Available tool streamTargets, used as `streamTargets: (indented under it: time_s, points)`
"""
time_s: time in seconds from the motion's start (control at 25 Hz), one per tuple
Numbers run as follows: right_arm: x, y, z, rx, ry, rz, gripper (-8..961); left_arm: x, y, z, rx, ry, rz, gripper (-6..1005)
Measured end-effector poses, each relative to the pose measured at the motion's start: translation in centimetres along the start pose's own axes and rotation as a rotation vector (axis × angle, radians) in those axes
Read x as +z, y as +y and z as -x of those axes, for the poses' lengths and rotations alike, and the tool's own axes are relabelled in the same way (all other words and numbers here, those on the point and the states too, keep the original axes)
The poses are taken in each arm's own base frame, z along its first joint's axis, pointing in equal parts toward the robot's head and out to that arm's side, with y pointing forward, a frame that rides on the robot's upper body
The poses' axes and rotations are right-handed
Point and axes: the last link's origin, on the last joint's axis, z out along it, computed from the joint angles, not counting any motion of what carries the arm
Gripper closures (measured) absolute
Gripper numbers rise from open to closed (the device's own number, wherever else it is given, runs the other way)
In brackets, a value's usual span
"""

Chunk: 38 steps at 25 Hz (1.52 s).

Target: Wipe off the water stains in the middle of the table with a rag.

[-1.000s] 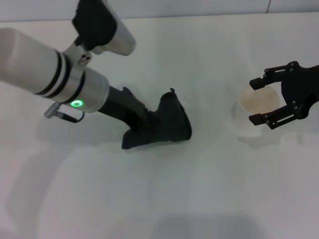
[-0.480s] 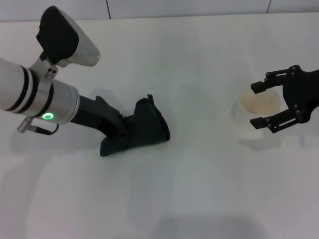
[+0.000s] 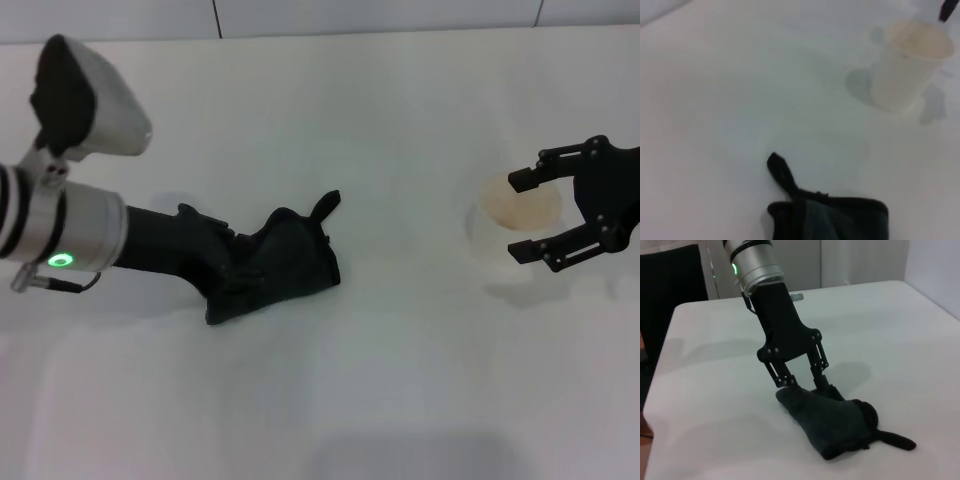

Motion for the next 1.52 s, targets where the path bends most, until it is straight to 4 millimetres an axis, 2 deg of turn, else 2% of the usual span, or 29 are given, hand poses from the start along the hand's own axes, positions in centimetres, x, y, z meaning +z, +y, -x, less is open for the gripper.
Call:
streamTargets:
  time_s: [0.2,0.76,1.16,1.52]
  points:
    - [-0.7,0.1,0.3,0.010,-0.024,0.009,84,-1.4,0.0,1.6,0.035,0.090,0.017,552]
    - [-1.5,0.7,-0.4,0.031,-0.062,0.006,84,-6.5,1.7,6.3,0.154,0.408,0.083,530]
    - [-2.9,1.3,-1.9,0.072,-0.074,-0.047,84,-6.9,2.0,7.8,0.148,0.424,0.081,531]
    - [-2.2,1.1,-1.6,0.080,-0.094,-0.062,84,-6.9,2.2,7.8,0.189,0.442,0.083,536]
